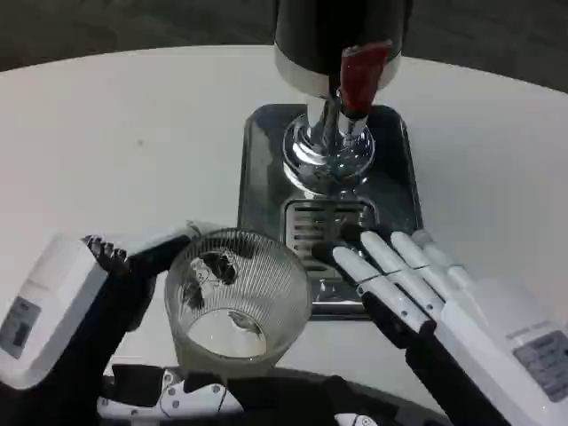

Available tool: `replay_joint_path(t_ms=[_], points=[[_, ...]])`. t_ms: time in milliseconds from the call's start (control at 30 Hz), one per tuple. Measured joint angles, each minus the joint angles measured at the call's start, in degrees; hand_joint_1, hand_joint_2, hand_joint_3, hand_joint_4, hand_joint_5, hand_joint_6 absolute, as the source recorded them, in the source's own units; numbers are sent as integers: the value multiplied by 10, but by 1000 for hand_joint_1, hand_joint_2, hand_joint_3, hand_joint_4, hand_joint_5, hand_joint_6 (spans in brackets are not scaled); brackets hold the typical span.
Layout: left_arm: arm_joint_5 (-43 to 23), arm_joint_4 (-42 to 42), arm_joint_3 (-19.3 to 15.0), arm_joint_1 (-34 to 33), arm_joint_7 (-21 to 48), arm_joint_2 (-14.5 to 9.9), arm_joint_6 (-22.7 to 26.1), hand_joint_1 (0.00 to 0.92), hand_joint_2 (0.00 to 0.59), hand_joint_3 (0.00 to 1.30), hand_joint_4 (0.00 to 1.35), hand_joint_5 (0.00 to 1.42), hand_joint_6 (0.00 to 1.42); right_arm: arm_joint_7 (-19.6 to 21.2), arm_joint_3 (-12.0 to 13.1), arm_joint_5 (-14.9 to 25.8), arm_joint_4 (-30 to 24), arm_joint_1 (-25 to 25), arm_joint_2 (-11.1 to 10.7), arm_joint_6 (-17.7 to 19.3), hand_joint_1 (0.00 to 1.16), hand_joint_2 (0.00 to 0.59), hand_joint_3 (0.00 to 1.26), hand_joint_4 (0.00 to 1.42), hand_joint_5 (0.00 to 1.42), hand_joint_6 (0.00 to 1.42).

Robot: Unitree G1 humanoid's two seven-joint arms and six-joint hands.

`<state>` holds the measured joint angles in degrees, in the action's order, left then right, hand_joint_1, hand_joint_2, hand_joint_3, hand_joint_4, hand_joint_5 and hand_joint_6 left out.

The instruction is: Grasp the cup under the faucet to collect the drink, then remove the cup.

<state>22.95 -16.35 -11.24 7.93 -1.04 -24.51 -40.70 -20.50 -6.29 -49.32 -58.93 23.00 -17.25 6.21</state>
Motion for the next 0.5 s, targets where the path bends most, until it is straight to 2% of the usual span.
replay_joint_path(t_ms=[500], points=[[0, 3, -1, 1, 5, 0, 1, 480, 133, 912, 1070, 1245, 1353, -12, -10, -11, 0, -2, 31, -1, 379, 449, 83, 0, 0, 0]])
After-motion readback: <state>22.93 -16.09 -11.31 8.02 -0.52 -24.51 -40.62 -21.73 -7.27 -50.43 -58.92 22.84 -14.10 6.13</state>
